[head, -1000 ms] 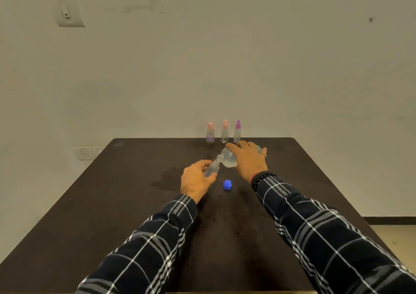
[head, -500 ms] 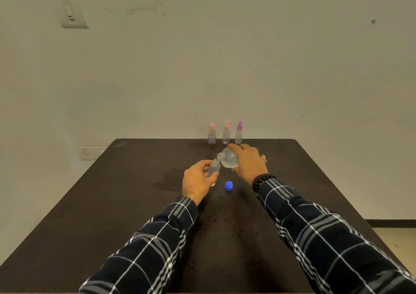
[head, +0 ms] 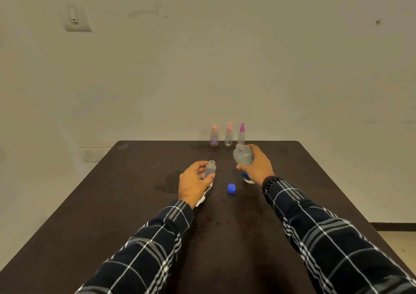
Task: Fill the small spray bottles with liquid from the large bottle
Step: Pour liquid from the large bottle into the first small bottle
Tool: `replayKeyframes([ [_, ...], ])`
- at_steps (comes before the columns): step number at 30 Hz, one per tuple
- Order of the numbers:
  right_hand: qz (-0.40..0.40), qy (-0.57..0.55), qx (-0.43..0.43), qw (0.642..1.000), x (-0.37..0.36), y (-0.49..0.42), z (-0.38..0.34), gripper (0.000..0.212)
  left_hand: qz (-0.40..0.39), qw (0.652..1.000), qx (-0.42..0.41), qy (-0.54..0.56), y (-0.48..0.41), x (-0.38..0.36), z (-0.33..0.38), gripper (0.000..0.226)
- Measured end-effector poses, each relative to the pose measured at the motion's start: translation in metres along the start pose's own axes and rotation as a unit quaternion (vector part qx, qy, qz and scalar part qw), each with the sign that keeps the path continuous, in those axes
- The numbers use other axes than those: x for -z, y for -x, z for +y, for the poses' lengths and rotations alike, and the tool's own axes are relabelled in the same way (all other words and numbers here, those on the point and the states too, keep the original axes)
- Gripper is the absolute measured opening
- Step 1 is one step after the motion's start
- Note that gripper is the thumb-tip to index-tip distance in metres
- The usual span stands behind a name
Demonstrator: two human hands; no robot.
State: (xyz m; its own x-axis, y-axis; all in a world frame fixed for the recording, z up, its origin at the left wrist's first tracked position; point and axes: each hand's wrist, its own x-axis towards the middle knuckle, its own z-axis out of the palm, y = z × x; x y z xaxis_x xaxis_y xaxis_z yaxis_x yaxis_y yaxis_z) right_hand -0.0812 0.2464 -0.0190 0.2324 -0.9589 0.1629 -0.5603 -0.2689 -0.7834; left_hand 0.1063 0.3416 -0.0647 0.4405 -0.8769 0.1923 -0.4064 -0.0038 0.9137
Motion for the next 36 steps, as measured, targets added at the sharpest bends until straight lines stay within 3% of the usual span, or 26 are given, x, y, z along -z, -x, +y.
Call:
replayKeyframes([
  [19, 0.045, -0.137, -0.068, 0.987, -0.003, -0.009, 0.036, 0.067, 0.02, 0.999, 0.01, 0.031, -0.004, 0.008, -0.02, 0.038],
  [21, 0.034, -0.148, -0.077, 0.985, 0.001, -0.01, 0.039, 0.074, 0.026, 0.999, 0.014, 0.035, -0.004, 0.011, -0.023, 0.037],
  [24, -0.002, -0.115, -0.104, 0.988, 0.005, -0.011, 0.041, 0.106, 0.036, 0.998, 0.016, 0.038, -0.003, 0.015, -0.029, 0.037],
  [26, 0.048, -0.072, -0.112, 0.99, 0.006, 0.0, 0.033, 0.111, 0.041, 0.998, 0.022, 0.041, -0.001, 0.018, -0.034, 0.038],
  [29, 0.25, 0.026, -0.036, 0.967, 0.0, 0.031, 0.018, 0.068, 0.041, 0.997, 0.032, 0.051, 0.001, 0.021, -0.039, 0.039],
  [30, 0.269, 0.056, 0.024, 0.961, -0.005, 0.039, 0.015, 0.053, 0.041, 0.997, 0.033, 0.052, 0.002, 0.022, -0.04, 0.039],
  [31, 0.239, 0.085, 0.085, 0.964, -0.01, 0.044, 0.012, 0.042, 0.04, 0.997, 0.033, 0.053, 0.003, 0.023, -0.041, 0.038],
  [33, 0.073, 0.136, 0.194, 0.969, -0.023, 0.046, 0.01, 0.031, 0.04, 0.997, 0.035, 0.052, 0.004, 0.025, -0.044, 0.037],
  [36, -0.181, 0.227, 0.27, 0.918, -0.045, 0.041, 0.005, 0.043, 0.036, 0.997, 0.041, 0.05, 0.003, 0.03, -0.048, 0.037],
])
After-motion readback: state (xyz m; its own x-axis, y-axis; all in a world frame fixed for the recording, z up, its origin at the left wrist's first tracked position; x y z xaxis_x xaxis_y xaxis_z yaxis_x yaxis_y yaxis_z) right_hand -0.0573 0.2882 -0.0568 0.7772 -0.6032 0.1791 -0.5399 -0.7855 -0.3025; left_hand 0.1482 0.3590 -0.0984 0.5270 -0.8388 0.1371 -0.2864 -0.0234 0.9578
